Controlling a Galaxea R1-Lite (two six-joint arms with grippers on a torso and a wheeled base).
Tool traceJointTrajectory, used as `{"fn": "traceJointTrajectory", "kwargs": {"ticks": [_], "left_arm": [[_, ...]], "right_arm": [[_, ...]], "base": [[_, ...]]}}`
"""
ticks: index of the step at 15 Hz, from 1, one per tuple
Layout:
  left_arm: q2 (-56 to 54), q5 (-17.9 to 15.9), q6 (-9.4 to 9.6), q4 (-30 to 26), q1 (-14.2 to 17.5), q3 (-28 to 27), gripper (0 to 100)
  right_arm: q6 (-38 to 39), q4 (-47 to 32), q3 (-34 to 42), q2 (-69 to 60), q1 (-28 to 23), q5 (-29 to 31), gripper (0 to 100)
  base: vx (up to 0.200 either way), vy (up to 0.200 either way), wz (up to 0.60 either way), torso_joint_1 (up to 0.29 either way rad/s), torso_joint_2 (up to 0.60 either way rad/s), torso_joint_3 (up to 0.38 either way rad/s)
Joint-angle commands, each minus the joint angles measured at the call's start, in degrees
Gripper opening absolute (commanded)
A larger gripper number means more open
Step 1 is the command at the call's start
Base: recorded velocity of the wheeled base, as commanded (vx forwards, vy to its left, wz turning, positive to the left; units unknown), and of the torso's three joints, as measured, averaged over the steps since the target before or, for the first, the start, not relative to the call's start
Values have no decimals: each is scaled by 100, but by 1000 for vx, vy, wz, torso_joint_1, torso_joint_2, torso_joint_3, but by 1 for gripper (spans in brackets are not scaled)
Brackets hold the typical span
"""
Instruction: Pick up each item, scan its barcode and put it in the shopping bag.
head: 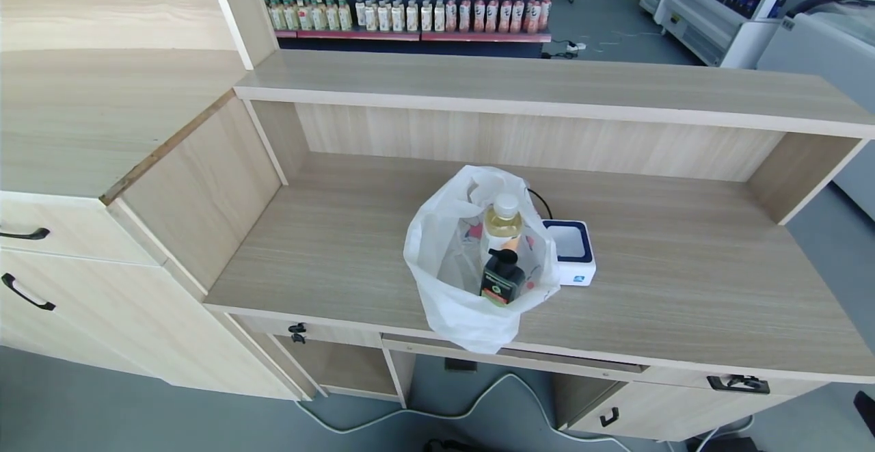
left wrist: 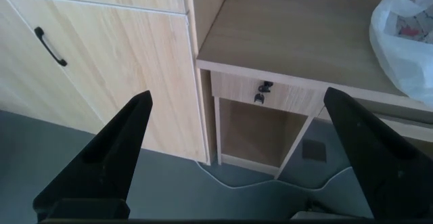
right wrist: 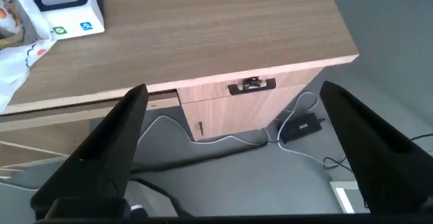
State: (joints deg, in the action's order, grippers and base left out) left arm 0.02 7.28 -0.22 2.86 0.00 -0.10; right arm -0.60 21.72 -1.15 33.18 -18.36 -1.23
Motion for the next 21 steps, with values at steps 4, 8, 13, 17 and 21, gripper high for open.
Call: {"fn": "traceJointTrajectory", "kwargs": {"ticks": [4,8,13,17,21], "left_arm": [[-2,-7,-4,4,0,1,100],[-2,2,-4,4,0,1,100],[-2,2,-4,4,0,1,100],[-2,2,-4,4,0,1,100],[-2,2,-4,4,0,1,100]], "right_arm": [[174,-1917,115,-2756,975,738,100],[183,-1917,115,-2756,1186,747,100],[209,-1917,115,-2923,1678,730,100],[490,-2032,115,-3318,1827,730,100],[508,-2067,115,-3318,1827,730,100]], "base": [[0,0,0,0,0,0],[0,0,0,0,0,0],[0,0,0,0,0,0],[0,0,0,0,0,0],[0,0,0,0,0,0]]}}
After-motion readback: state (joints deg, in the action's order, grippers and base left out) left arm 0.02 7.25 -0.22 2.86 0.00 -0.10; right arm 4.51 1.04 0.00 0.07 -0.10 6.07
